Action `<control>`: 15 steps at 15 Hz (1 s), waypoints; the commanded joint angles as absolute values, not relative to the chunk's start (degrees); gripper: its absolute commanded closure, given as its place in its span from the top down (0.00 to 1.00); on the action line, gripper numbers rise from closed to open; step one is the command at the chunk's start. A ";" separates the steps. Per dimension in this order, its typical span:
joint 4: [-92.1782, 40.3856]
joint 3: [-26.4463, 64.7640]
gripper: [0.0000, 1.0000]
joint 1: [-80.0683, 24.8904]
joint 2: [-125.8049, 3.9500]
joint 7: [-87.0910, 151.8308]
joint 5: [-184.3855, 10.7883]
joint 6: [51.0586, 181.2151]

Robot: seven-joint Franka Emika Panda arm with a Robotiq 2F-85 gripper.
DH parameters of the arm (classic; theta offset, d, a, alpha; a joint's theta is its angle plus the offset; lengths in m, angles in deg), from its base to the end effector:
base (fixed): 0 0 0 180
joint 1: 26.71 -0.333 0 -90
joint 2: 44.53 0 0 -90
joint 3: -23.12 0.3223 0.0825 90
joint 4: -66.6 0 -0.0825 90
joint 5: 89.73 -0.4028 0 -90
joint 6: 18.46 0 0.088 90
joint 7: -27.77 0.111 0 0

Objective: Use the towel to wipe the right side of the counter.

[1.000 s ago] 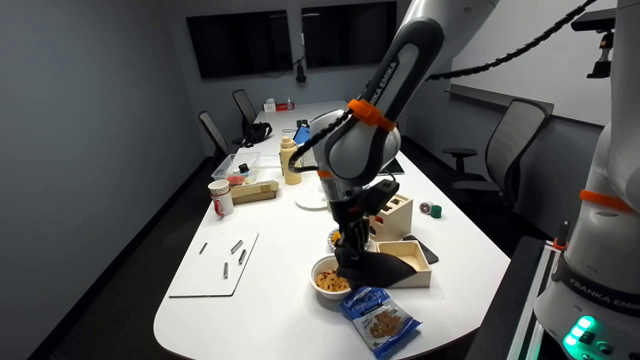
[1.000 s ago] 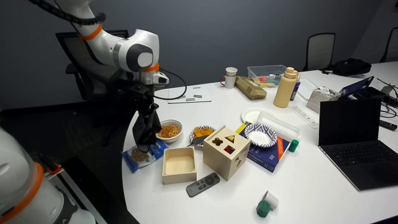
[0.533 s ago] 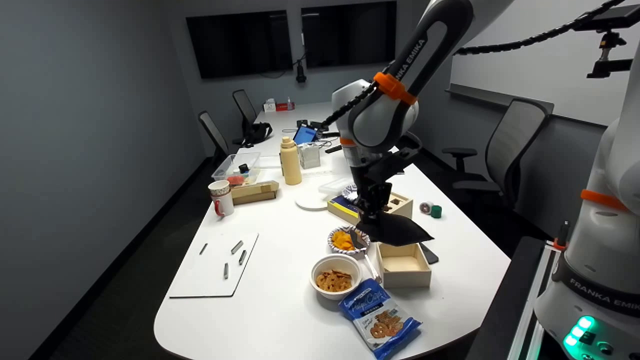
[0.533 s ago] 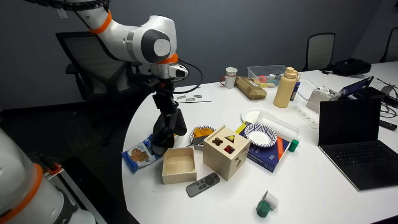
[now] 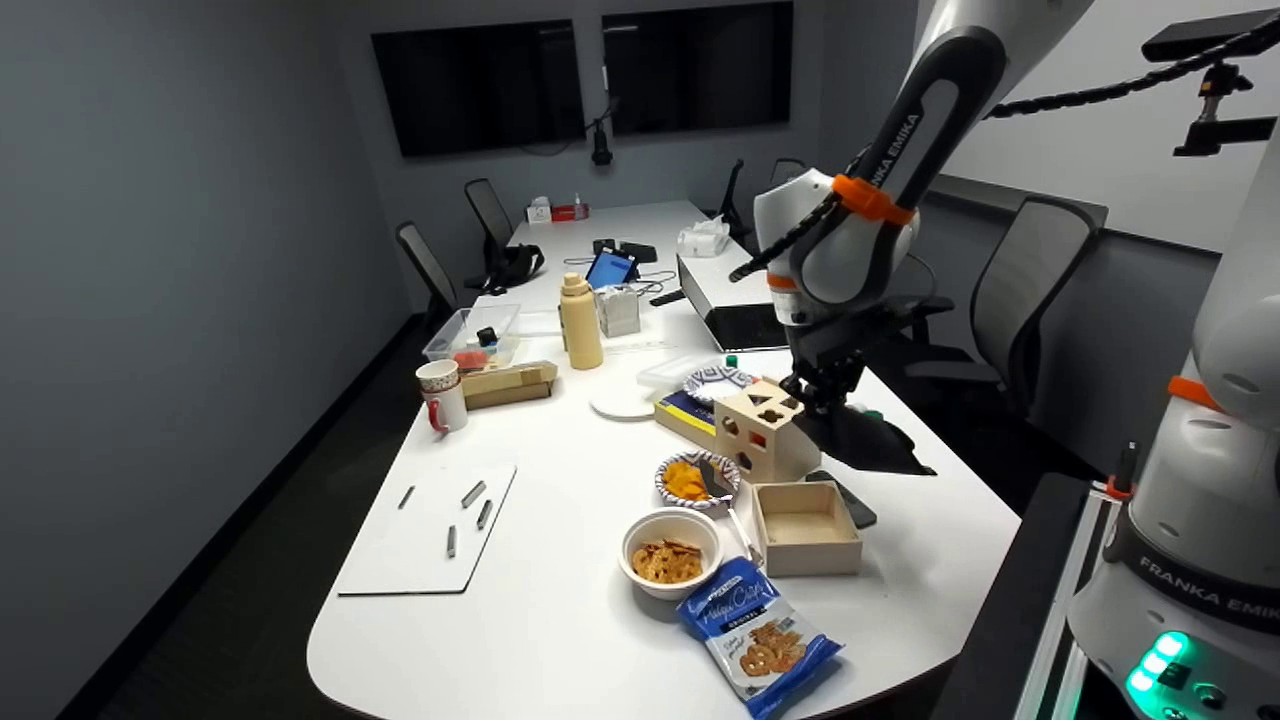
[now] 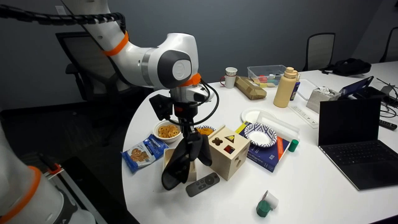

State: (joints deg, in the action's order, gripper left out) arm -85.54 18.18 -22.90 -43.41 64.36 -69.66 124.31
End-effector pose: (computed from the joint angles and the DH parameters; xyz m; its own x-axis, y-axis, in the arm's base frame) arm 0.4099 -0.0619 0.2219 0.8769 -0.4794 -0.0356 -0.4594 -0.8575 0.2315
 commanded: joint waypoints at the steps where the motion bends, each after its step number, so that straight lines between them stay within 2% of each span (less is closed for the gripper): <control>1: -88.91 15.34 0.02 -18.41 -42.15 75.59 -58.56 130.75; 3: -89.55 13.97 0.02 -16.81 -42.38 76.49 -55.34 137.24; 4: -88.04 14.88 0.09 -17.70 -43.33 74.01 -58.19 132.45; 7: -88.46 14.11 0.09 -16.68 -43.31 74.10 -57.35 135.69; 8: -88.46 14.18 0.02 -16.71 -43.31 74.17 -57.35 135.81; 15: -83.01 7.54 0.02 -14.90 -56.24 79.15 -56.95 140.65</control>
